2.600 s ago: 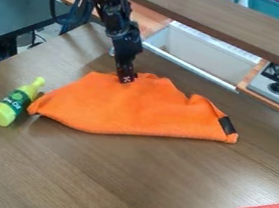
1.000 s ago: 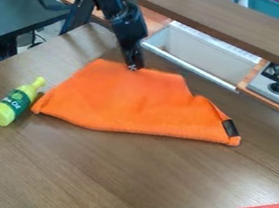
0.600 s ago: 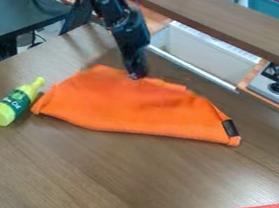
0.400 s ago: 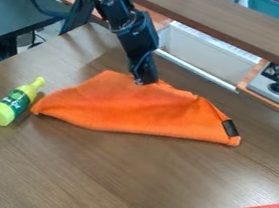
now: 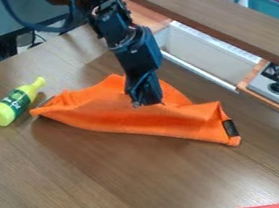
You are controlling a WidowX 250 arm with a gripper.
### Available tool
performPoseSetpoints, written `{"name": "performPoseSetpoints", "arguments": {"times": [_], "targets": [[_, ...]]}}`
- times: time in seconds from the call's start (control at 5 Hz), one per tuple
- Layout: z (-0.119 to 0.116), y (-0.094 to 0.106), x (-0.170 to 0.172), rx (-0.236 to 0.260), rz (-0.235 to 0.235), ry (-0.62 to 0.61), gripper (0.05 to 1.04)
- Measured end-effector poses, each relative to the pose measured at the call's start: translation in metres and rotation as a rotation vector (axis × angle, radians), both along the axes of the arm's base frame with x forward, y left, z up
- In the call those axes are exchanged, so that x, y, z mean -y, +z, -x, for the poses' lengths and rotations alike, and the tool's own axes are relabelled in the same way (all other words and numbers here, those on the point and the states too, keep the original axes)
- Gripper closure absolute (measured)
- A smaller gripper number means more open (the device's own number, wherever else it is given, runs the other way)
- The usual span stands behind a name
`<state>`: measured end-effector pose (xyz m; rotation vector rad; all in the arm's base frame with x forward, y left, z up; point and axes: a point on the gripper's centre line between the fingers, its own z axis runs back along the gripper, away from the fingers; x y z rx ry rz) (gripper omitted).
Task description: Unfold the cloth from top to bottom
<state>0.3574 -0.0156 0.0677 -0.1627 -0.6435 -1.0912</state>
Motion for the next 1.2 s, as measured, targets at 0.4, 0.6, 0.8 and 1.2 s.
{"name": "performPoseSetpoints", "arguments": {"times": [0.4,0.6,0.8,1.2], "targets": [[0.048,-0.006,0.031,0.013,-0.005,-0.105,1.035],[0.066,-0.011,0.040,0.018,-0.016,-0.142,1.035],[0.079,-0.017,0.047,0.016,-0.031,-0.180,1.035],[0.083,-0.020,0.048,-0.009,-0.060,-0.228,0.858]]}}
